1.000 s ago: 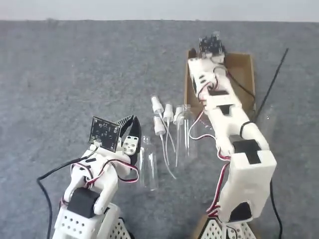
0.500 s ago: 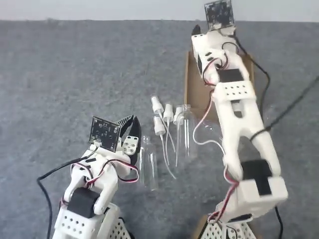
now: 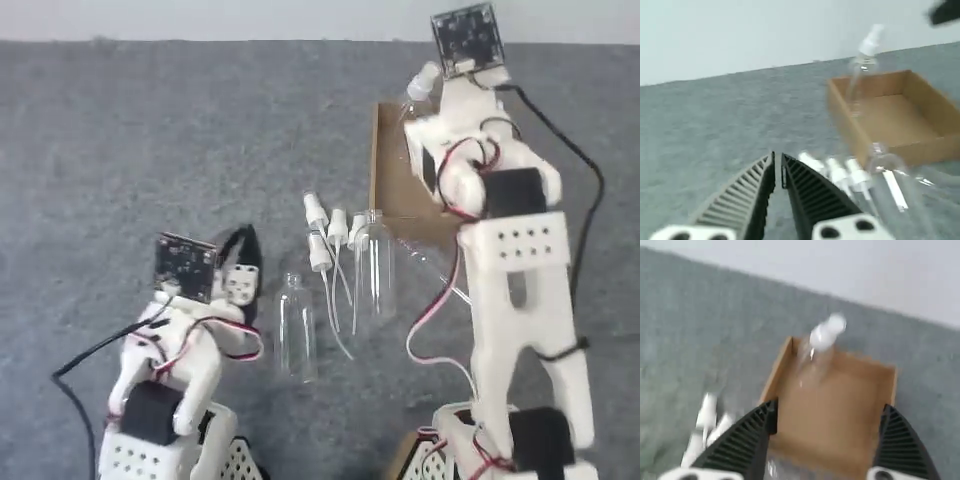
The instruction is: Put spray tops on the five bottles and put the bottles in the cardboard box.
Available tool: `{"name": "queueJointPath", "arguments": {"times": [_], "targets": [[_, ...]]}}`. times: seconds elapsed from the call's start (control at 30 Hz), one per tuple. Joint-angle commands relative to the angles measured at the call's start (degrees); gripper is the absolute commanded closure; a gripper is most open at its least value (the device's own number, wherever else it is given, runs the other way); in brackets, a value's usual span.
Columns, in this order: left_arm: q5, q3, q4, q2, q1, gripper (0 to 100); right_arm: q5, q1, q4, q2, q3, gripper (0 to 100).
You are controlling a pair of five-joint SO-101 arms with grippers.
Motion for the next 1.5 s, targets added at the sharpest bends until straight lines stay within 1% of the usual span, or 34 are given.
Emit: {"name": "queueJointPath", "arguments": {"times": [0.0, 0.1, 0.2, 0.3, 0.4, 0.47, 0.53, 0.7, 0.77, 0.93, 1.0, 1.1, 1.17, 1.23, 1.37, 1.47], "targets": [[-6.7, -7.4, 4.9, -0.7, -7.8, 99, 0.8, 2.1, 12.0, -6.7, -3.7, 73.9], [-9.8, -8.7, 9.8, -0.7, -10.5, 99, 0.9, 6.7, 17.4, -8.2, -3.7, 73.8], [-12.7, -8.7, 15.6, -0.7, -10.7, 99, 2.1, 12.6, 21.1, -8.6, -3.4, 73.9], [-16.2, -7.8, 17.0, 0.0, -11.0, 98, 2.7, 17.6, 22.3, -8.1, 0.2, 74.0], [-16.6, -7.8, 16.6, 5.3, -10.5, 98, 2.8, 20.9, 21.6, -7.3, 6.2, 76.2], [-16.6, -8.7, 15.9, 11.0, -10.5, 98, 2.8, 22.0, 19.7, -6.4, 9.6, 79.2], [-16.6, -10.3, 15.1, 17.3, -10.5, 98, 2.8, 22.7, 17.5, -5.1, 11.7, 79.8], [-16.6, -16.2, 15.5, 29.2, -10.5, 98, 2.3, 24.3, 14.2, 2.3, 11.9, 72.0], [-16.6, -18.2, 15.5, 32.2, -10.6, 98, 2.2, 24.3, 12.3, 6.3, 11.9, 70.9], [-16.6, -19.9, 15.4, 35.3, -10.5, 98, -1.5, 24.4, 7.2, 12.7, 11.9, 70.9], [-16.6, -19.9, 15.3, 35.4, -10.7, 94, -2.5, 24.4, 5.6, 14.4, 11.9, 70.9], [-16.8, -20.0, 15.4, 35.5, -10.8, 86, -3.2, 24.4, 4.6, 17.3, 12.0, 70.9], [-16.8, -20.1, 15.1, 35.6, -10.5, 83, -3.4, 24.6, 3.2, 19.5, 12.0, 70.9], [-16.7, -21.7, 15.6, 36.0, -10.5, 83, -3.4, 26.2, 1.1, 22.1, 12.0, 71.9], [-16.7, -27.6, 18.5, 40.2, -10.8, 84, -2.9, 29.9, -2.3, 26.0, 12.0, 78.0], [-16.6, -32.7, 19.3, 44.6, -10.5, 84, -2.3, 31.8, -3.4, 28.3, 12.0, 78.2]]}}
